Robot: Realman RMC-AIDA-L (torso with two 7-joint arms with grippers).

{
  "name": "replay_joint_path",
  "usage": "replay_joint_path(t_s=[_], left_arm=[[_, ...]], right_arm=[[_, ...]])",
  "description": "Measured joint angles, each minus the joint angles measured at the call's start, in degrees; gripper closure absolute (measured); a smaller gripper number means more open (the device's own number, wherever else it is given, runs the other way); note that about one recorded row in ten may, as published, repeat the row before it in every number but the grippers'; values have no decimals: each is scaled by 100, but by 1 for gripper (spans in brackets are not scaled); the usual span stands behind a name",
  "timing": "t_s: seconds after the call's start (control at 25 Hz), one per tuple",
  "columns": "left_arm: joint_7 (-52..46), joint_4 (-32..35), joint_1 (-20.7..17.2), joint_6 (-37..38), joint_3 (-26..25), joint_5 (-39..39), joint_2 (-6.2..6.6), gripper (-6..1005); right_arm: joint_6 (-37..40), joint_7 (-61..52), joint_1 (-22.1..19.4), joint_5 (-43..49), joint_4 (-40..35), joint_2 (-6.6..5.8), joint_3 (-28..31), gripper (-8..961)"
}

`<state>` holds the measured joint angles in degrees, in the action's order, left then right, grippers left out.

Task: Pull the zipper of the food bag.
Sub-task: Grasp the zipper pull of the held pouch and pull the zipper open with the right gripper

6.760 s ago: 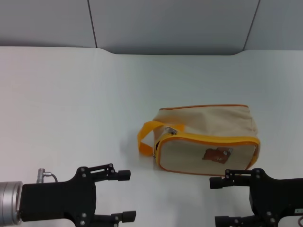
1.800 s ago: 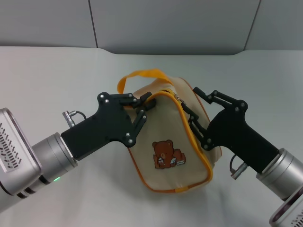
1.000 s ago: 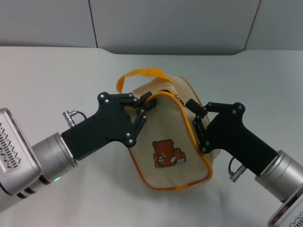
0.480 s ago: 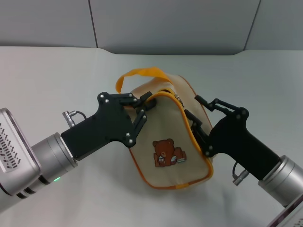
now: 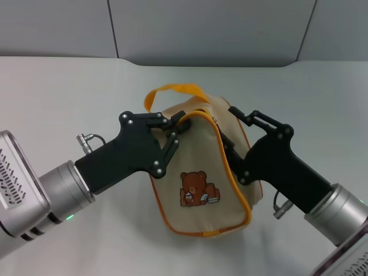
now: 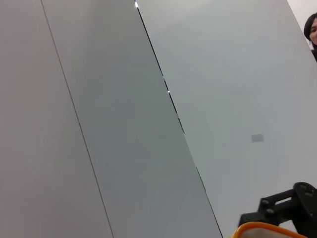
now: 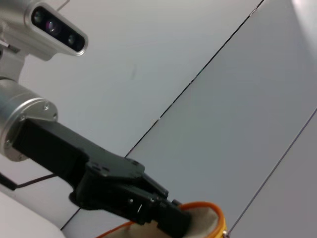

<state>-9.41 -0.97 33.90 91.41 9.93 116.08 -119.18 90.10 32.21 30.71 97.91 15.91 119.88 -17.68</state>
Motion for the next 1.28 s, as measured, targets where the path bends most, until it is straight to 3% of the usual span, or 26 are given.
replay_joint_path(t_s=[0.48, 0.84, 0.92, 1.28], left_arm=[[1, -45, 22, 0, 1, 1, -1, 935], [-1, -44, 40, -27, 1, 6, -1, 936], [-5, -43, 40, -32, -4, 5, 0, 936], [-9, -30, 95, -37, -39, 4, -1, 936]], right_arm=[[-59, 82, 53, 15, 65, 0, -16, 612], [-222, 82, -26, 224, 68, 0, 45, 900], [-214, 82, -162, 224, 62, 1, 43, 954], [-26, 269, -1279, 230, -20, -25, 27, 933]])
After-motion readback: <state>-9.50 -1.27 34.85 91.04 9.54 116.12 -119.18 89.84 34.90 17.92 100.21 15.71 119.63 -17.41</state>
